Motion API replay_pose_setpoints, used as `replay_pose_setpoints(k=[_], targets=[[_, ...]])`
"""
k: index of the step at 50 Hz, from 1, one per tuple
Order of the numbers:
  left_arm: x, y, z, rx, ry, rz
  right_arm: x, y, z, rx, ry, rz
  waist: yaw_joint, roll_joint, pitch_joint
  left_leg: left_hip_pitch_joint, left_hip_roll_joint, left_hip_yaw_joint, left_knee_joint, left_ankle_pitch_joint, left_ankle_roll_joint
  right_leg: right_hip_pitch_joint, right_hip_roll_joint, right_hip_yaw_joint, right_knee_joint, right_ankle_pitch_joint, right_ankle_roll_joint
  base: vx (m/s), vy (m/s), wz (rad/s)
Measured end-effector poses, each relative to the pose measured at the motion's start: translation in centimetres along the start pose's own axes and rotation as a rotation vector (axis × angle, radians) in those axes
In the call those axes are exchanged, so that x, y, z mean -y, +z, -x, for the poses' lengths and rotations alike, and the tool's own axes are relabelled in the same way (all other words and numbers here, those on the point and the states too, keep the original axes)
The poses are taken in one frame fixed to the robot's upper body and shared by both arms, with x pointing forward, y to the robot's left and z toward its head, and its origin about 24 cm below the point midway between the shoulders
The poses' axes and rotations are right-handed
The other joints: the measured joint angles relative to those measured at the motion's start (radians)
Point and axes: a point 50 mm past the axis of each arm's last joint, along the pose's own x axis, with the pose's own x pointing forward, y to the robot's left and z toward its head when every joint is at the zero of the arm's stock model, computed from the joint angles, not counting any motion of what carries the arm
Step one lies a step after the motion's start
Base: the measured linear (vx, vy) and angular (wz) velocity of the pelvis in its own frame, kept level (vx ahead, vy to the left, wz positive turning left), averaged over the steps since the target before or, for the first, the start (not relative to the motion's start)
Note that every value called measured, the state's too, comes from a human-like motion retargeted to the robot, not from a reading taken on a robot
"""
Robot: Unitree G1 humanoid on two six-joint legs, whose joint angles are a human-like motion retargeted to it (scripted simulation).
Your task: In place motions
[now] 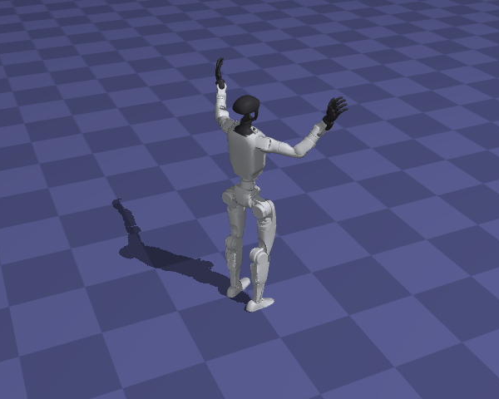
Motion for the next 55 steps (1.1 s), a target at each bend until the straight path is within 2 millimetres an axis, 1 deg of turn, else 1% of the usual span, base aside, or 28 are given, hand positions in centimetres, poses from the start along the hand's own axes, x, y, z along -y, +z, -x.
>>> replay_pose_setpoints(k=[2,4,6,8,10,11,12,14,16,18,20,22,24,26,28,29,30,32,33,35,38,41,43,45,48,50,53,55], targets=[[2.3,5.2,-0.4,0.276,-0.032,-0.127,2.5,4.5,-1.0,0.257,-0.126,0.111,0.001,-0.004,-0.003,-0.004,0.000,-0.001,0.000,0.001,-0.001,-0.003,-0.001,-0.001,0.000,0.001,0.001,0.00,0.00,0.00],[4.4,10.1,0.3,0.566,-0.013,-0.269,5.0,9.2,-0.7,0.529,-0.291,0.196,-0.001,-0.007,-0.007,-0.007,0.000,-0.003,0.000,0.002,-0.002,-0.005,-0.001,-0.002,0.000,0.001,0.002,0.00,0.00,0.00],[6.1,14.4,1.8,0.854,0.033,-0.400,7.3,13.6,1.0,0.796,-0.478,0.221,-0.005,-0.010,-0.012,-0.009,0.000,-0.003,0.000,0.003,-0.002,-0.008,-0.001,-0.002,0.001,0.001,0.002,0.00,0.00,0.00],[7.4,17.8,3.9,1.128,0.091,-0.492,9.2,17.2,3.5,1.047,-0.647,0.167,-0.010,-0.015,-0.015,-0.007,0.000,-0.001,-0.001,0.002,-0.001,-0.008,0.000,0.000,0.001,0.001,0.002,0.00,0.00,0.00],[8.7,19.7,6.0,1.363,0.153,-0.512,10.0,19.9,5.9,1.240,-0.736,0.034,-0.016,-0.016,-0.017,-0.001,0.000,0.001,-0.002,0.002,0.000,-0.004,0.001,0.003,0.002,0.002,0.001,0.00,0.00,0.00],[9.3,19.8,6.7,1.431,0.174,-0.485,9.9,20.6,6.5,1.287,-0.742,-0.034,-0.017,-0.015,-0.017,0.003,0.001,0.002,-0.001,0.002,0.000,-0.001,0.001,0.004,0.002,0.002,0.001,0.00,0.00,0.00],[9.8,19.8,7.2,1.477,0.190,-0.461,9.7,21.2,7.0,1.322,-0.744,-0.083,-0.017,-0.013,-0.016,0.006,0.001,0.002,-0.001,0.002,0.001,0.002,0.002,0.005,0.003,0.002,0.001,0.00,0.00,0.00],[10.3,18.8,6.8,1.438,0.191,-0.452,9.0,21.2,6.4,1.304,-0.733,-0.065,-0.015,-0.007,-0.011,0.008,0.002,0.001,0.000,0.002,0.001,0.006,0.003,0.004,0.004,0.003,0.001,0.00,0.00,0.00],[10.0,17.0,5.1,1.282,0.168,-0.495,7.8,19.7,4.4,1.178,-0.707,0.045,-0.014,0.001,-0.010,0.003,0.004,-0.002,0.000,0.004,0.000,0.002,0.004,0.002,0.004,0.003,0.002,0.00,0.00,0.00],[8.9,14.2,3.3,1.079,0.133,-0.541,6.0,16.9,2.1,0.990,-0.639,0.160,-0.015,0.009,-0.018,-0.009,0.006,-0.004,0.000,0.005,-0.002,-0.010,0.003,0.000,0.005,0.004,0.004,0.00,0.00,0.00],[6.9,10.6,1.9,0.868,0.090,-0.563,3.6,12.7,0.7,0.777,-0.522,0.248,-0.020,0.011,-0.032,-0.024,0.005,-0.007,-0.001,0.007,-0.004,-0.025,0.000,-0.002,0.004,0.005,0.008,0.00,0.00,0.00],[4.5,6.1,0.9,0.616,0.048,-0.565,1.2,7.9,0.2,0.525,-0.376,0.285,-0.026,0.006,-0.039,-0.031,0.004,-0.006,-0.001,0.008,-0.005,-0.033,-0.003,-0.001,0.004,0.006,0.011,0.00,0.00,0.00],[1.5,0.9,0.6,0.293,0.024,-0.540,-1.4,2.9,1.0,0.233,-0.207,0.261,-0.031,0.000,-0.043,-0.032,0.002,-0.004,-0.002,0.007,-0.005,-0.037,-0.004,0.002,0.003,0.006,0.012,0.00,0.00,0.00],[-1.2,-5.1,1.8,-0.107,0.024,-0.470,-3.8,-1.8,2.7,-0.088,-0.032,0.179,-0.030,-0.001,-0.042,-0.028,0.002,0.001,-0.001,0.005,-0.004,-0.035,-0.004,0.007,0.004,0.007,0.011,0.00,0.00,0.00],[-2.9,-10.7,4.7,-0.551,0.008,-0.339,-5.7,-5.8,4.9,-0.404,0.166,0.053,-0.028,-0.003,-0.035,-0.019,0.003,0.005,-0.001,0.003,-0.002,-0.029,-0.002,0.009,0.005,0.006,0.008,0.00,0.00,0.00],[-3.3,-12.8,6.4,-0.731,-0.020,-0.253,-6.5,-7.4,6.1,-0.541,0.265,-0.022,-0.028,-0.005,-0.031,-0.015,0.003,0.006,-0.001,0.002,-0.001,-0.025,-0.001,0.010,0.006,0.005,0.007,0.00,0.00,0.00],[-3.6,-14.5,8.2,-0.884,-0.054,-0.156,-7.2,-8.7,7.4,-0.666,0.358,-0.104,-0.028,-0.006,-0.026,-0.011,0.003,0.006,0.000,0.002,0.000,-0.020,0.001,0.009,0.006,0.005,0.005,0.00,0.00,0.00],[-4.7,-15.3,9.3,-0.884,-0.012,-0.044,-8.1,-9.9,9.3,-0.815,0.425,-0.278,-0.032,-0.010,-0.016,-0.006,0.004,0.002,0.000,0.001,0.000,-0.012,0.003,0.006,0.006,0.003,0.001,0.00,0.00,0.00],[-5.4,-15.1,9.2,-0.830,0.069,-0.020,-8.3,-10.1,9.8,-0.861,0.407,-0.366,-0.037,-0.013,-0.012,-0.003,0.004,0.000,0.000,0.002,0.000,-0.008,0.003,0.003,0.005,0.003,0.000,0.00,0.00,0.00],[-6.1,-13.8,8.3,-0.636,0.236,-0.021,-8.2,-10.1,10.2,-0.895,0.288,-0.498,-0.043,-0.019,-0.008,0.001,0.004,-0.005,-0.001,0.002,0.000,-0.001,0.006,-0.001,0.004,0.002,-0.002,0.00,0.00,0.00],[-5.2,-9.9,6.0,-0.300,0.336,-0.054,-7.3,-8.0,9.4,-0.761,0.066,-0.525,-0.045,-0.027,-0.007,0.006,0.005,-0.008,-0.001,0.003,0.000,0.006,0.008,-0.005,0.003,0.003,-0.004,0.00,0.00,0.00],[-2.3,-5.2,3.5,-0.047,0.229,-0.035,-6.3,-4.0,7.9,-0.509,0.006,-0.460,-0.038,-0.031,-0.002,0.013,0.008,-0.002,-0.002,0.001,0.000,0.010,0.011,0.001,0.005,0.006,-0.005,0.01,-0.01,-0.06],[0.0,-1.2,2.3,0.138,0.119,-0.015,-5.3,-0.6,6.8,-0.287,0.023,-0.418,-0.033,-0.033,0.005,0.018,0.010,0.005,-0.003,0.001,0.001,0.011,0.013,0.006,0.005,0.008,-0.004,0.02,-0.04,-0.20],[1.9,3.3,2.0,0.356,0.026,-0.028,-3.6,3.1,5.8,-0.034,0.015,-0.365,-0.031,-0.033,0.011,0.021,0.012,0.009,-0.004,0.000,0.000,0.011,0.015,0.011,0.005,0.010,-0.003,0.00,0.00,0.00],[3.8,9.8,3.0,0.719,-0.024,-0.132,0.4,8.3,4.6,0.374,-0.110,-0.234,-0.032,-0.035,0.017,0.021,0.013,0.014,-0.005,0.001,0.000,0.007,0.015,0.016,0.005,0.012,0.000,0.00,0.00,0.00],[4.8,13.5,4.6,0.957,0.004,-0.220,3.7,11.4,4.7,0.639,-0.278,-0.098,-0.033,-0.037,0.022,0.021,0.013,0.016,-0.006,0.002,-0.001,0.006,0.015,0.017,0.004,0.013,0.001,0.00,0.00,0.00],[5.6,17.5,7.5,1.282,0.112,-0.336,8.1,14.7,6.3,0.941,-0.620,0.061,-0.035,-0.043,0.035,0.024,0.013,0.016,-0.005,0.004,-0.002,0.012,0.014,0.014,0.004,0.014,0.002,0.00,0.00,0.00],[5.9,18.9,9.4,1.452,0.182,-0.360,8.8,15.4,8.1,1.039,-0.752,-0.031,-0.040,-0.047,0.044,0.030,0.013,0.015,-0.004,0.005,-0.003,0.019,0.014,0.010,0.003,0.015,0.003,0.00,0.00,0.00]])
